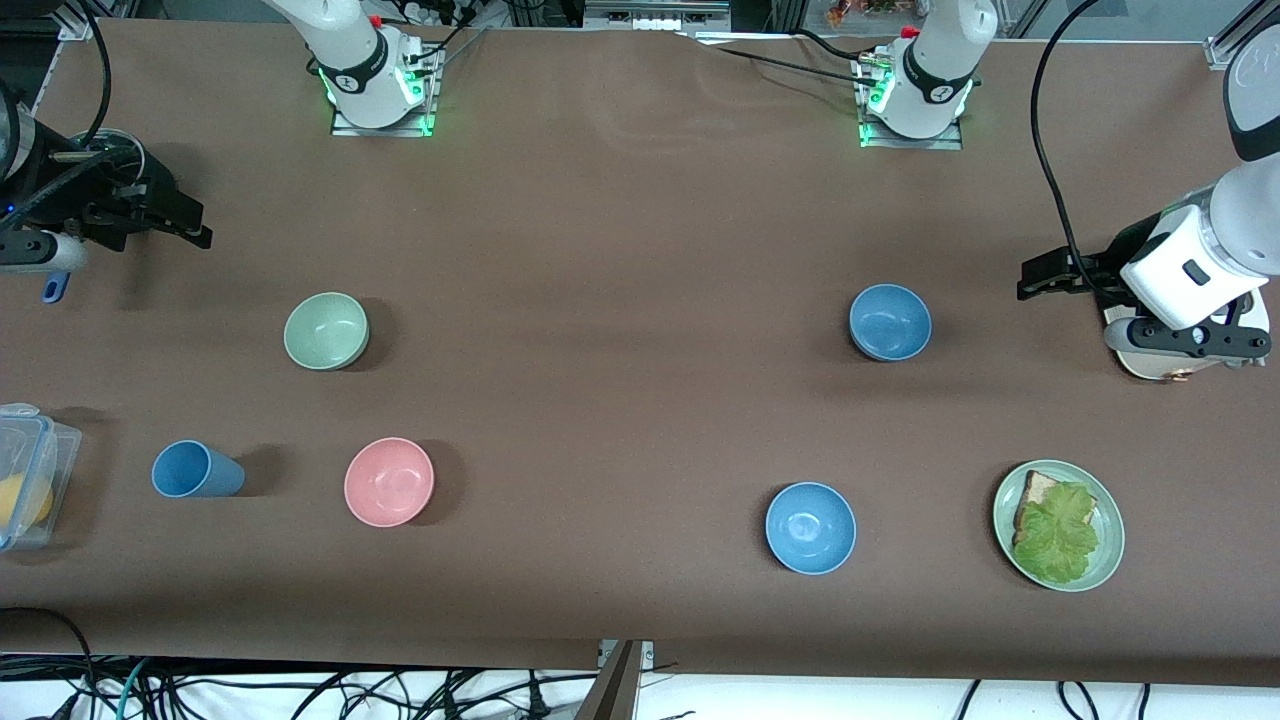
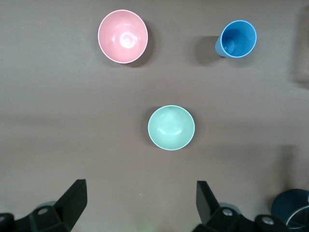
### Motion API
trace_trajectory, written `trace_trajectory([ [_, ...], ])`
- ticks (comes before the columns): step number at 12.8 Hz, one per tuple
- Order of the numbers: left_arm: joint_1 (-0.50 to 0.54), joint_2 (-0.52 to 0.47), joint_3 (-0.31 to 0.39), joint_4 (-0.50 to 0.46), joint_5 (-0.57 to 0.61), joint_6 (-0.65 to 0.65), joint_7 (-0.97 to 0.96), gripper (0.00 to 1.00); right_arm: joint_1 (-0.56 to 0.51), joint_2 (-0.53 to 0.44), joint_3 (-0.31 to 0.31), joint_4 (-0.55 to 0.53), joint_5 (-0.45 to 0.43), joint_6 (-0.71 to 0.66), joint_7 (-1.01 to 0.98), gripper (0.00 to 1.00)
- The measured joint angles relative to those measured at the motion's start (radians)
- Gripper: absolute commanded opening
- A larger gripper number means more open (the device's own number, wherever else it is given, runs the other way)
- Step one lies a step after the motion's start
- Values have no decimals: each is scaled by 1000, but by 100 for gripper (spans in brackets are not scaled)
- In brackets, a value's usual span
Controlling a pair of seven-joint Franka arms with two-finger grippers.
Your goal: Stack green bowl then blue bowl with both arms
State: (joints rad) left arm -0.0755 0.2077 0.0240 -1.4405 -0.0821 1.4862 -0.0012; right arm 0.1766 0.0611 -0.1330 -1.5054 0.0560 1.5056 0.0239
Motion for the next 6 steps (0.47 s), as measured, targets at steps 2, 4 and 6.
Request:
trace_trajectory([
  [2,0,0,0,0,0,0,0,100,0,0,1,0,-12,0,0,100],
  [4,0,0,0,0,0,0,0,100,0,0,3,-1,-20,0,0,100],
  [6,0,0,0,0,0,0,0,100,0,0,5,-9,-22,-1,0,100],
])
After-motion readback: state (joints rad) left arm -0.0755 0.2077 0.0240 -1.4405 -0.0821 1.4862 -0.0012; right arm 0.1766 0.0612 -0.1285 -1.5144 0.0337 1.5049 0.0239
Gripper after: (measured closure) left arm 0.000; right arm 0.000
